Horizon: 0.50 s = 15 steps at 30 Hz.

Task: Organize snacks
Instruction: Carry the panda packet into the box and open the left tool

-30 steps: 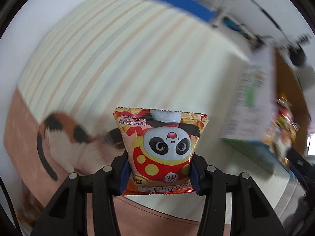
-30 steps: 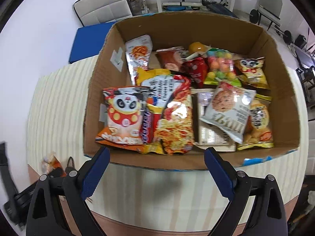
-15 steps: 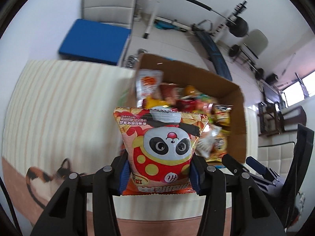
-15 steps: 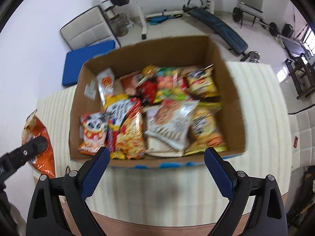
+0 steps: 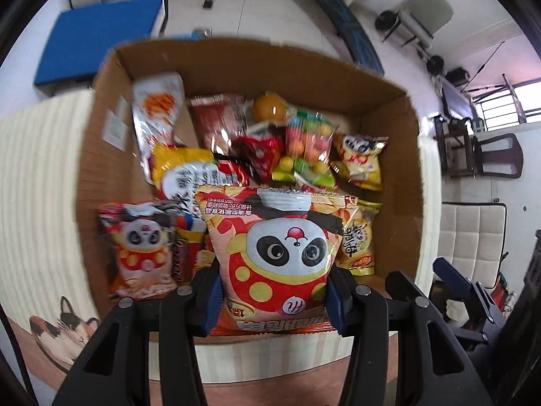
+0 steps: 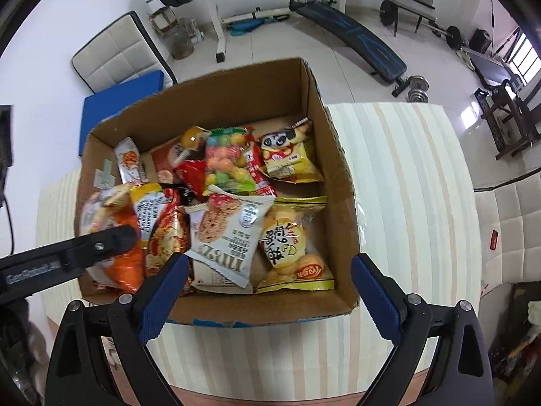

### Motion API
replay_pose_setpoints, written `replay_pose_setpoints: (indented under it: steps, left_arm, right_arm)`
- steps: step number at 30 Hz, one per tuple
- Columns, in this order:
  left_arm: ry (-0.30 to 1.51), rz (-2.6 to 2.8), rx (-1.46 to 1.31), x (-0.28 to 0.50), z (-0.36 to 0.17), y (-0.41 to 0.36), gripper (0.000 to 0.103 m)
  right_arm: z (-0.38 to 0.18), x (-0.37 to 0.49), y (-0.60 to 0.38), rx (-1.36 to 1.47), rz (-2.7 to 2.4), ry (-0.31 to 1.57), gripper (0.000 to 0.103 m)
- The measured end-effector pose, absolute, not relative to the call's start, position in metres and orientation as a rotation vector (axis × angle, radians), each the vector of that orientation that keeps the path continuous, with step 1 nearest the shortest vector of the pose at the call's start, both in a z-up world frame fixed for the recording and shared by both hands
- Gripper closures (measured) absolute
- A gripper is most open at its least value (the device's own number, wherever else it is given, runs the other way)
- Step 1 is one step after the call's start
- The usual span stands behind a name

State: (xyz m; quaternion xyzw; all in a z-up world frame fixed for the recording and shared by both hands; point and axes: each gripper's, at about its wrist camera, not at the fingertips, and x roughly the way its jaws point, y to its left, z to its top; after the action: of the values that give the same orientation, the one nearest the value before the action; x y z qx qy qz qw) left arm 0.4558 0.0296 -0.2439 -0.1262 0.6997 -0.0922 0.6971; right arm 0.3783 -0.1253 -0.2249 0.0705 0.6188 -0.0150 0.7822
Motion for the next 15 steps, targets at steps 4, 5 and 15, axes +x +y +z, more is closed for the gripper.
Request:
replay_pose_setpoints:
  steps: [4, 5, 15]
  left_arm:
    - [1.605, -0.202, -0.263, 0.457, -0.259, 0.022, 0.056]
    - [1.618, -0.198, -0.264, 0.456, -0.262, 0.021, 0.056]
    - [1.592, -0.199, -0.275, 0.457, -0.257, 0.022, 0.031]
  right_arm:
    - [-0.237, 0.379, -0.127, 0.142, -0.037, 1.359, 0.005]
    - [-0.239, 0.380, -0.127, 0.143, -0.037, 1.362, 0.005]
    - [-0.247, 0.384, -0.135, 0.155, -0.039, 1.380, 0.005]
